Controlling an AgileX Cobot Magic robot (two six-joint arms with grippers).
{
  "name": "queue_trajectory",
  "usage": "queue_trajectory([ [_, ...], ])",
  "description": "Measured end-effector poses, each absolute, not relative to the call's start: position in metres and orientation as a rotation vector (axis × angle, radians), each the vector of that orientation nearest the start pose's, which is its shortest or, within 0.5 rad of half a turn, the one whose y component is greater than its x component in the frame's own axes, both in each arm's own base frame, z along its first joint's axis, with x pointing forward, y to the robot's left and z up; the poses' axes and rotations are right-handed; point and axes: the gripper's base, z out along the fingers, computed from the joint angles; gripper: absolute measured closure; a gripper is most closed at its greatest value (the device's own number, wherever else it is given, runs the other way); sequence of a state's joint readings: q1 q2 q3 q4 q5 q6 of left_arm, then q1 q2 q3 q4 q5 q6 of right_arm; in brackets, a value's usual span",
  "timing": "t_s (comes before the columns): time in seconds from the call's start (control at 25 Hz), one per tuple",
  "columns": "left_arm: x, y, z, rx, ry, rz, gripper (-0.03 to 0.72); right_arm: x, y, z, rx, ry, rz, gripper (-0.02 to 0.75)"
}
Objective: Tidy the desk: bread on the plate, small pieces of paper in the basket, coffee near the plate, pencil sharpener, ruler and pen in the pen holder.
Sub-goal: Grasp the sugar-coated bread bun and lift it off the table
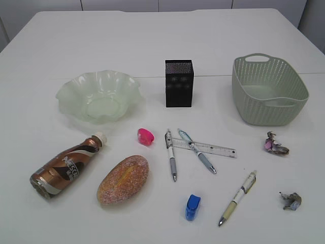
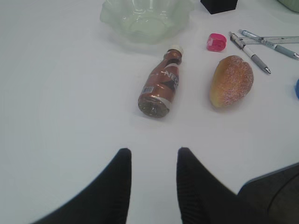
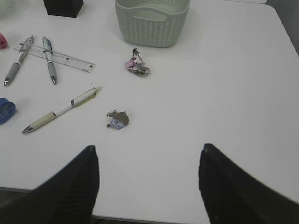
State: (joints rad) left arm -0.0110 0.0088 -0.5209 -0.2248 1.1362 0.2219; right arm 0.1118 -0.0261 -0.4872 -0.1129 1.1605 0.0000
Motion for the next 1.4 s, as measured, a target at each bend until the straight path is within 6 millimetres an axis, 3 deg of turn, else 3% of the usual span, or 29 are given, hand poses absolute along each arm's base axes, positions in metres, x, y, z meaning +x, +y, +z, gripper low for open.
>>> queue_trajectory([
  [1.4,-0.0115,-0.0239,0.2800,0.271,2.061,-0.229,0.449,-0.0110,-0.0107,0.2661,-0.106,2.123,-0.071,0.218],
])
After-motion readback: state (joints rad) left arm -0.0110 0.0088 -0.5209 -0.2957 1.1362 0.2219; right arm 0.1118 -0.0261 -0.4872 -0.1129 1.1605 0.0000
